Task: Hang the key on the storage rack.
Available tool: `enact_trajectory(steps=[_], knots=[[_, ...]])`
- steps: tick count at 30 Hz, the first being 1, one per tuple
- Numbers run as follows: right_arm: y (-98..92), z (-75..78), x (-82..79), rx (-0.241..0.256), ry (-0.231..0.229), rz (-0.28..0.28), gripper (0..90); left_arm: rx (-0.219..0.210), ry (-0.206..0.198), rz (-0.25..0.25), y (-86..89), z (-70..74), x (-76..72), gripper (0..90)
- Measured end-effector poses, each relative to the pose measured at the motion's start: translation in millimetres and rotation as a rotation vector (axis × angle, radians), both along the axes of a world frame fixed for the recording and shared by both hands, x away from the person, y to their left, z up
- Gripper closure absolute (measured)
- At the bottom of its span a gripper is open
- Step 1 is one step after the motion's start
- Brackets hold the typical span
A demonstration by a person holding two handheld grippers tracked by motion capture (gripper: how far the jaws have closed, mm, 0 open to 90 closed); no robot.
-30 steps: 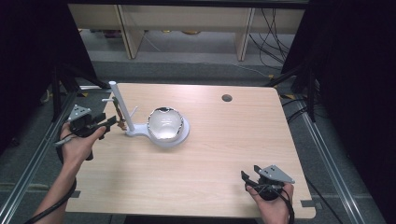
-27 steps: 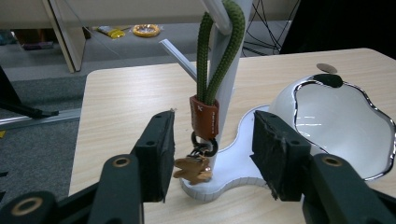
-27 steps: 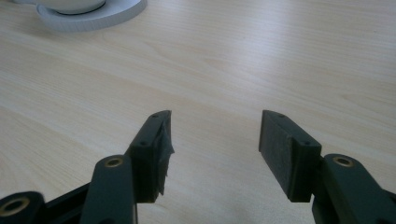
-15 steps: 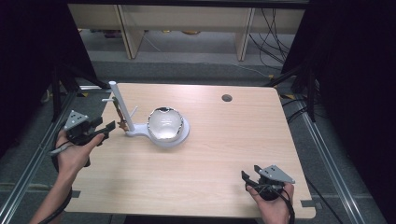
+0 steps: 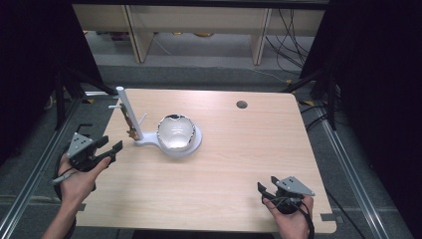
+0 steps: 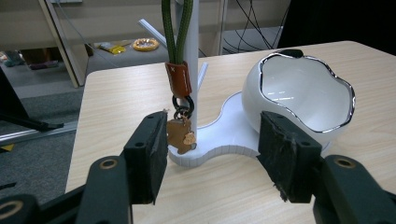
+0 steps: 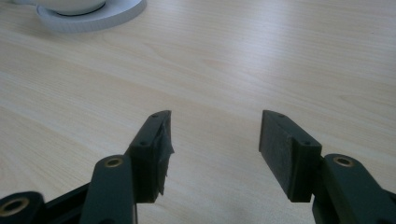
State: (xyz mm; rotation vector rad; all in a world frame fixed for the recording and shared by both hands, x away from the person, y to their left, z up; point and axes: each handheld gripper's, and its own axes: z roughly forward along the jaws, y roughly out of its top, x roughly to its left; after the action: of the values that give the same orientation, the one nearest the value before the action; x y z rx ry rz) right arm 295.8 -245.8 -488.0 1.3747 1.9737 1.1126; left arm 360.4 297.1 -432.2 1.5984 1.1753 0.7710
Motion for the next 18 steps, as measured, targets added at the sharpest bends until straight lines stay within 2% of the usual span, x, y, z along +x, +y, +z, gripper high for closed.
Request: enact_trajectory(steps=[4,5,6,10,18], knots=[[-0.3,0.2,0.0,-0.001,-0.001,0.0,44.7,0.006,-0.006,0.003,-0.4,-7.7,-7.6,42.1],[-2.8,-0.3,1.9,-0.022,-0.021,0.019,44.7,0.008,-0.006,0.005,-0.6,-10.0,-9.6,42.0],[-2.6,-0.7,2.0,-0.018,-0.027,0.016,44.7,0.009,-0.009,0.006,-0.6,-12.6,-11.1,41.9],[-2.4,-0.3,1.7,-0.015,-0.022,0.02,44.7,0.019,0.004,0.009,-0.1,-21.9,-17.3,41.5],[-2.9,-1.1,2.5,-0.017,-0.028,0.021,44.5,0.025,0.005,0.019,0.8,-42.7,-28.7,41.4]])
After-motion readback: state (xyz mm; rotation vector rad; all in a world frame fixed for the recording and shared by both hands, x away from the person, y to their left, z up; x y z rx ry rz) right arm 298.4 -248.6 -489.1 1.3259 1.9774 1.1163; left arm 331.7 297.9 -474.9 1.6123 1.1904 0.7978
